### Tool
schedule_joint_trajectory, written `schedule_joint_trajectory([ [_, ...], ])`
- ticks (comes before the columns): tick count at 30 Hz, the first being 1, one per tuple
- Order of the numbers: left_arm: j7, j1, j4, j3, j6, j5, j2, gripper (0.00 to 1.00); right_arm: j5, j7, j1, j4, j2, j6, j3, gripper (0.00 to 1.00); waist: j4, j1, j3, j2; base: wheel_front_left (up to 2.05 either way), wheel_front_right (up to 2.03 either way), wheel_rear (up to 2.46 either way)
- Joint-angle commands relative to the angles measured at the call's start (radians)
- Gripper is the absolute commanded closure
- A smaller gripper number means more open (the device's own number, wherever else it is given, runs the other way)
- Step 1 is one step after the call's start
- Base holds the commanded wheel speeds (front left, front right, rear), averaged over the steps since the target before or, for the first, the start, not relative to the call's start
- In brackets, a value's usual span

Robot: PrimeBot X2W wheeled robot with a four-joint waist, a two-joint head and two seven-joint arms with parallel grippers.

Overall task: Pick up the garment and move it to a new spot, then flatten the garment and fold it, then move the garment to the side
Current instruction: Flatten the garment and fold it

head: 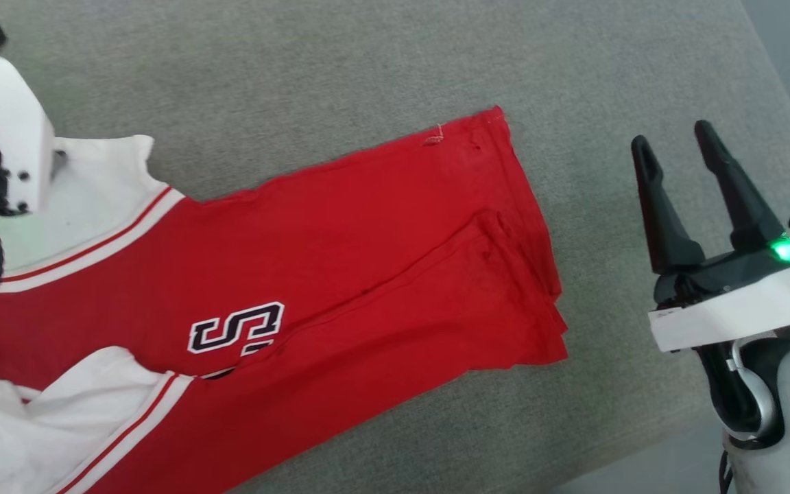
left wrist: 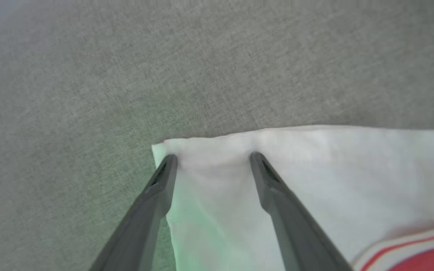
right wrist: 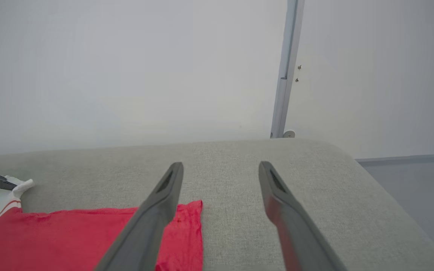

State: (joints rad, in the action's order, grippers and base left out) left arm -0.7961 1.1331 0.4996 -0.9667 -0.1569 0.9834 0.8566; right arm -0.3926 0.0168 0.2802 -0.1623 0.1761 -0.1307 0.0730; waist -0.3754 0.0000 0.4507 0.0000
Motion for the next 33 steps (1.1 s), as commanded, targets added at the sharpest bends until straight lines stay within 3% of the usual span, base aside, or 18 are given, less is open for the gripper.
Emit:
schedule_joint_trajectory([
  [1, -0.01, 0.001, 0.028, -0.01, -0.001, -0.008, -0.003, 0.0, -0.005, -0.005, 0.014, 0.002, -0.001, 0.0, 0.006, 0.0, -0.009, 0.0, 0.009, 0.0, 0.0, 0.0, 0.0],
  [4, -0.021, 0.015, 0.099, -0.026, -0.001, -0.031, -0.011, 0.0, -0.022, 0.005, 0.022, 0.015, 0.008, 0.0, 0.018, 0.0, -0.017, 0.0, 0.016, 0.0, 0.0, 0.0, 0.0],
  [9, -0.098, 0.019, 0.203, -0.063, -0.036, -0.057, -0.014, 0.0, -0.05, 0.021, 0.039, 0.02, 0.027, 0.0, 0.025, 0.0, -0.016, 0.0, 0.022, 0.0, 0.0, 0.0, 0.0],
  [18, -0.233, -0.022, 0.235, -0.049, -0.098, 0.027, -0.061, 0.0, -0.09, 0.076, 0.053, 0.017, 0.058, 0.0, 0.04, 0.0, 0.01, 0.0, 0.022, 0.0, 0.0, 0.0, 0.0],
  [19, -0.23, -0.027, 0.226, -0.044, -0.091, 0.038, -0.067, 0.69, -0.094, 0.085, 0.057, 0.016, 0.064, 0.0, 0.046, 0.0, 0.013, 0.0, 0.023, 0.0, 0.0, 0.0, 0.0],
  [20, -0.215, -0.029, 0.221, -0.034, -0.094, 0.049, -0.071, 1.0, -0.104, 0.096, 0.061, 0.018, 0.066, 0.0, 0.048, 0.0, 0.016, 0.0, 0.024, 0.0, 0.0, 0.0, 0.0],
  [27, -0.168, -0.009, 0.203, -0.019, -0.077, 0.052, -0.105, 1.0, -0.158, 0.221, 0.151, 0.113, 0.097, 0.0, 0.075, 0.0, 0.051, 0.0, 0.028, 0.0, 0.0, 0.0, 0.0],
  [33, -0.141, 0.044, 0.214, -0.019, -0.057, 0.04, -0.163, 1.0, -0.19, 0.363, 0.331, 0.319, 0.145, 0.0, 0.142, 0.0, 0.104, 0.0, 0.043, 0.0, 0.0, 0.0, 0.0],
])
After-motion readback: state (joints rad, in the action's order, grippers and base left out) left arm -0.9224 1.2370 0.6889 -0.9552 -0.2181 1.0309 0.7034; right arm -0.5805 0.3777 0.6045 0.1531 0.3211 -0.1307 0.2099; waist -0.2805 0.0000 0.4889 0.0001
